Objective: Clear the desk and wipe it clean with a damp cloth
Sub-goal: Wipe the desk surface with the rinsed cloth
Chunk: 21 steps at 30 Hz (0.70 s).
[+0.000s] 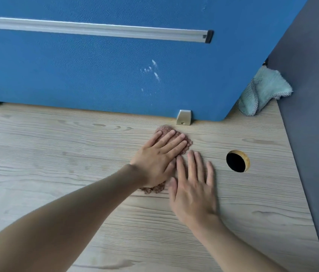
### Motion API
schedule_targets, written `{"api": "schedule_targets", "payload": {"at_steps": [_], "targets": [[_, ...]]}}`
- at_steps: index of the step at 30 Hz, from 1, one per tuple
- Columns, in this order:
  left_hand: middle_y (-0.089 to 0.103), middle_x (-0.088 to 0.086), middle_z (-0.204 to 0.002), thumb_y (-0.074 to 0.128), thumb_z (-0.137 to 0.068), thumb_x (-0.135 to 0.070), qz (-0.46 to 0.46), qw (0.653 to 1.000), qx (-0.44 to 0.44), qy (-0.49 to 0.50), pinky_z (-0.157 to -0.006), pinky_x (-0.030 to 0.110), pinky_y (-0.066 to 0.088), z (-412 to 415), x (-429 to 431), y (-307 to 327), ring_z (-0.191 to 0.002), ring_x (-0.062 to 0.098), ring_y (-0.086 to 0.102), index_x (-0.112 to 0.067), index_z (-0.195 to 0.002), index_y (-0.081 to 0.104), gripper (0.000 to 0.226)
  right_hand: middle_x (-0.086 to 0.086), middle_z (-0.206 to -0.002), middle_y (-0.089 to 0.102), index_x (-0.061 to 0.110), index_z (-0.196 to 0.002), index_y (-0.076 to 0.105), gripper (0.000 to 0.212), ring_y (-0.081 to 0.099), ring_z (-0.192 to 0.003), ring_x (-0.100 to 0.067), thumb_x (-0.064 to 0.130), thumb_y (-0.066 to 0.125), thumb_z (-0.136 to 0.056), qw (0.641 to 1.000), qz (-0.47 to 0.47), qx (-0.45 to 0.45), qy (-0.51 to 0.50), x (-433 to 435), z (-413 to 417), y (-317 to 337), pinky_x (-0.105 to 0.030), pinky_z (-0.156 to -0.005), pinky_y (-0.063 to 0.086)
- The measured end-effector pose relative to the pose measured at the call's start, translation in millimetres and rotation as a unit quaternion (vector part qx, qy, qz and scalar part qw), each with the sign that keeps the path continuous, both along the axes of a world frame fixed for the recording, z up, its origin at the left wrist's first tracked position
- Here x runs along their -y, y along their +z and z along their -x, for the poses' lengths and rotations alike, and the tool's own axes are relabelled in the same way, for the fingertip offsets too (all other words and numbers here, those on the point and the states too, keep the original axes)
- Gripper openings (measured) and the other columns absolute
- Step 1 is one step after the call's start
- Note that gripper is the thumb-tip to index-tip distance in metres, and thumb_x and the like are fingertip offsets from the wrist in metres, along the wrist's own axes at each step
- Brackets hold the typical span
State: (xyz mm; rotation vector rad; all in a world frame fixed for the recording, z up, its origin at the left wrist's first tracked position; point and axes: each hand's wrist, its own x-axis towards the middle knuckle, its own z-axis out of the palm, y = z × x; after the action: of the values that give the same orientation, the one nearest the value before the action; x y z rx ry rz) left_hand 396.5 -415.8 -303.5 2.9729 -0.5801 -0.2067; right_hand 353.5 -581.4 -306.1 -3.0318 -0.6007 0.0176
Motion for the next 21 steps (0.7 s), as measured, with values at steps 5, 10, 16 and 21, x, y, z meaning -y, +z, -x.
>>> {"api": "schedule_targets", "payload": {"at_steps": [5, 10, 16, 21], "targets": [[-0.001, -0.006, -0.166, 0.008, -0.094, -0.039, -0.03, 0.994, 0.005, -0.102, -0.124, 0.041, -0.004, -35.6, 0.2, -2.1, -0.153, 0.015, -0.009, -0.025, -0.16, 0.007, 0.067, -0.02, -0.159, 0.032, 0.0, -0.148, 0.043, 0.068, 0.026, -0.15, -0.033, 0.045, 0.034, -0.097, 1.0, 0.005, 0.0, -0.013, -1.6, -1.4, -0.6, -0.056, -0.12, 0.02], [0.004, -0.008, -0.166, 0.004, -0.091, -0.041, 0.004, 1.0, 0.008, -0.027, -0.124, 0.037, -0.002, -38.0, 11.7, -1.7, -0.153, 0.009, -0.002, -0.026, -0.16, 0.008, 0.071, -0.019, -0.159, 0.033, 0.0, -0.149, 0.042, 0.07, 0.025, -0.151, -0.032, 0.045, 0.032, -0.097, 1.0, 0.005, 0.002, -0.012, -2.0, -1.3, -0.4, -0.056, -0.12, 0.021], [0.013, -0.009, -0.165, 0.006, -0.091, -0.04, 0.04, 0.996, 0.028, 0.077, -0.124, 0.036, 0.001, -26.9, 16.8, -4.5, -0.152, 0.007, 0.004, -0.027, -0.159, 0.018, 0.07, -0.017, -0.159, 0.034, 0.004, -0.15, 0.042, 0.069, 0.024, -0.151, -0.03, 0.046, 0.032, -0.097, 1.0, 0.001, -0.002, -0.006, 1.1, -2.5, -0.7, -0.055, -0.12, 0.02], [0.017, -0.002, -0.165, 0.009, -0.092, -0.041, 0.052, 0.978, 0.052, 0.197, -0.125, 0.037, 0.001, -14.8, 14.3, -5.9, -0.153, 0.014, 0.006, -0.021, -0.158, 0.023, 0.071, -0.016, -0.16, 0.034, 0.005, -0.15, 0.043, 0.068, 0.024, -0.151, -0.031, 0.046, 0.032, -0.095, 1.0, -0.003, -0.008, -0.008, 0.2, -2.2, -0.2, -0.056, -0.12, 0.021]]}}
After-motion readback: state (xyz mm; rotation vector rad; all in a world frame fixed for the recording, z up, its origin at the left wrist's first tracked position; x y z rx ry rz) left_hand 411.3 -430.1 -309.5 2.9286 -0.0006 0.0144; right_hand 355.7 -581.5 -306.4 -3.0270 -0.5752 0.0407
